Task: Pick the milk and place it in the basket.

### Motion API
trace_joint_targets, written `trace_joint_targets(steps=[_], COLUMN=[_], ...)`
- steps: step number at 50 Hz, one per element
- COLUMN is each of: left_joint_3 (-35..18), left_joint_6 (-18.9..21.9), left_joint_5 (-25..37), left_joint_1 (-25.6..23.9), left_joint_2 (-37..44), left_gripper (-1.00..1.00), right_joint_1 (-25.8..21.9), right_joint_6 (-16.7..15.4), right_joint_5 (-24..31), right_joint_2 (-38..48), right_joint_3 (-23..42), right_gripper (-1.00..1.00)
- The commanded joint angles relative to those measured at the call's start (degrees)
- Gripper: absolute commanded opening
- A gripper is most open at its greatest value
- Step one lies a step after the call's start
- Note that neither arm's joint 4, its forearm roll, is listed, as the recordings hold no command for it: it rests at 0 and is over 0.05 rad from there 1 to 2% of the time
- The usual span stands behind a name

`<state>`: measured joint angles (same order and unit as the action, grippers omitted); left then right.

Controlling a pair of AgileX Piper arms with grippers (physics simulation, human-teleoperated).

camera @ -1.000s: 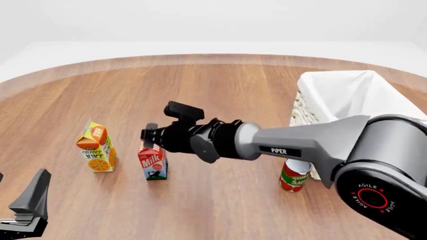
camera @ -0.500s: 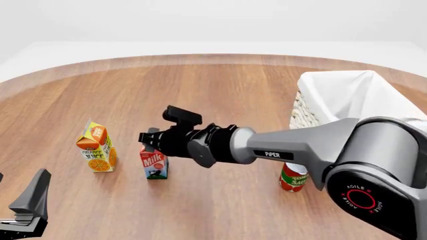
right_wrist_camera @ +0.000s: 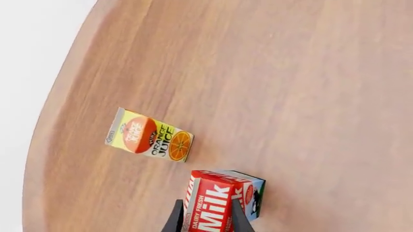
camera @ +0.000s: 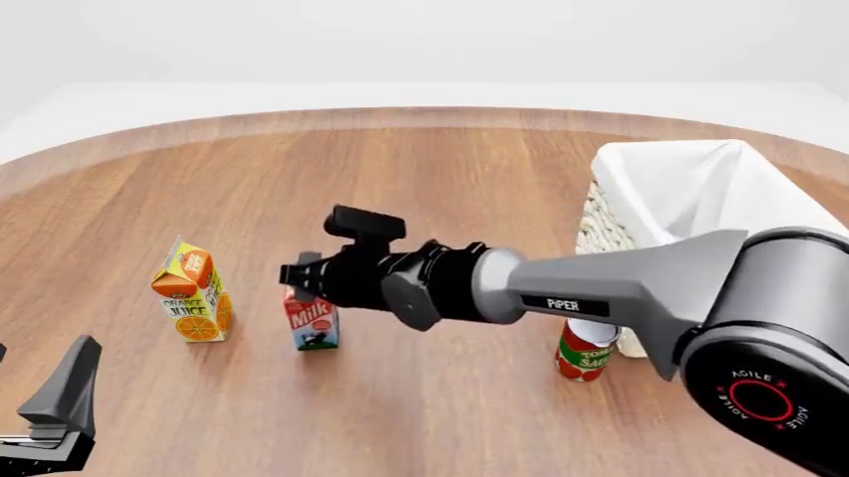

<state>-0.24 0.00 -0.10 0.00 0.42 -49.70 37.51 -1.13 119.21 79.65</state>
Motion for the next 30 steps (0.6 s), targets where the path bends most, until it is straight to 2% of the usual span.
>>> trace_joint_targets(steps=[1, 12, 15, 16, 18, 30], left_joint_3=[0.0, 0.0, 0.0, 0.0, 0.0, 0.0], left_joint_6=[0.0, 0.0, 0.0, 0.0, 0.0, 0.0], left_joint_5=[0.0, 0.0, 0.0, 0.0, 0.0, 0.0], left_joint_1=[0.0, 0.0, 0.0, 0.0, 0.0, 0.0], left_joint_2=[0.0, 0.0, 0.0, 0.0, 0.0, 0.0], left_gripper=[1.0, 1.0, 1.0, 1.0, 1.0, 1.0], right_joint_1=[0.6, 0.6, 0.7, 0.5, 0.8, 1.7], right_joint_6=[-3.2, -5.7, -6.8, -8.0, -7.5, -11.1], right_joint_5=[-0.1, -0.3, -0.2, 0.3, -0.3, -0.3], right_joint_2=[-5.0, -10.7, -12.3, -12.8, -14.1, -20.6], right_joint_3=[-1.3, -5.4, -6.3, -6.3, -7.5, -11.9], right_gripper=[-1.0, -1.0, -1.0, -1.0, -1.0, -1.0])
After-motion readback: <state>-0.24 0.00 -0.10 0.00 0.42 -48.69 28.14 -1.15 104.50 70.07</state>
